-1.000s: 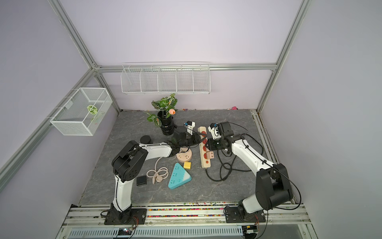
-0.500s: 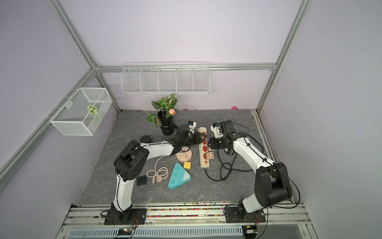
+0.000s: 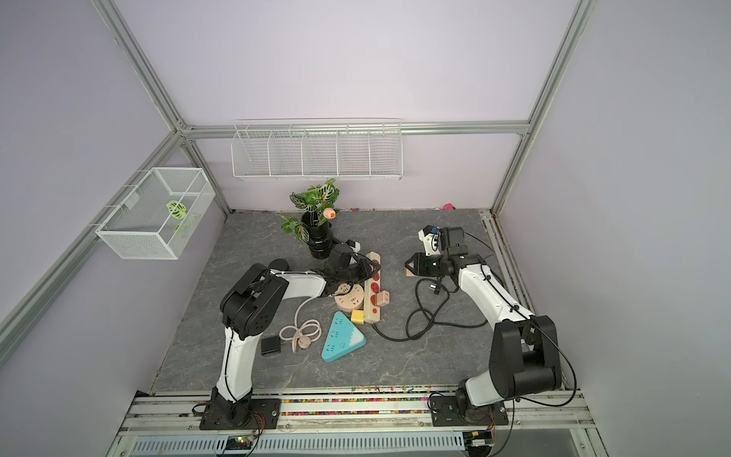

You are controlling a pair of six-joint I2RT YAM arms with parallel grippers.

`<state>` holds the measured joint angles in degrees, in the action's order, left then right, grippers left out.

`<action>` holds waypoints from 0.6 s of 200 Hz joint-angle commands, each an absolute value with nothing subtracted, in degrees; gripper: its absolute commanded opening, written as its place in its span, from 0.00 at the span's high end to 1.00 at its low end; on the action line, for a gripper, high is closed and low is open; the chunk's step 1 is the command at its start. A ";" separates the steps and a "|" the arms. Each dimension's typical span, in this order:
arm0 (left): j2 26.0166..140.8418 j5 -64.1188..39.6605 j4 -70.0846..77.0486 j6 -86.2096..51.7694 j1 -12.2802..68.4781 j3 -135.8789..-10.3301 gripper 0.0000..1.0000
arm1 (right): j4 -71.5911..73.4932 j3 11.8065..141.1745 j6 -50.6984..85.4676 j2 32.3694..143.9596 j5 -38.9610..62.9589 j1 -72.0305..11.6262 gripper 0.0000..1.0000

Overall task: Pull the plug off the socket
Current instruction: Place the plug at the center of the board.

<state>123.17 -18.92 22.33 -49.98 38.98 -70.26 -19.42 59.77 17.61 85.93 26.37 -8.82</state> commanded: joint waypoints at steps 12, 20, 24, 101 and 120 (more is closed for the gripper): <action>123.62 -21.81 29.60 -50.33 39.20 -67.55 1.00 | -9.10 57.44 25.42 90.05 21.44 -11.47 1.00; 123.19 -22.44 30.92 -51.60 39.20 -67.74 1.00 | -8.30 57.55 26.35 91.80 21.27 -11.68 1.00; 122.85 -22.60 31.37 -51.98 39.20 -67.84 1.00 | -7.82 57.62 26.66 92.74 21.19 -11.69 0.99; 120.21 -21.53 37.99 -56.61 39.20 -65.74 1.00 | -2.84 58.75 30.94 103.38 21.24 -13.18 0.73; 120.30 -21.37 40.14 -57.88 39.19 -65.12 1.00 | -2.57 58.45 30.75 103.17 21.34 -13.21 0.62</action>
<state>122.78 -21.26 34.11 -55.13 39.00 -65.56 -4.97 58.35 29.78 103.00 20.86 -12.91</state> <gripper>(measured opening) 0.340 0.325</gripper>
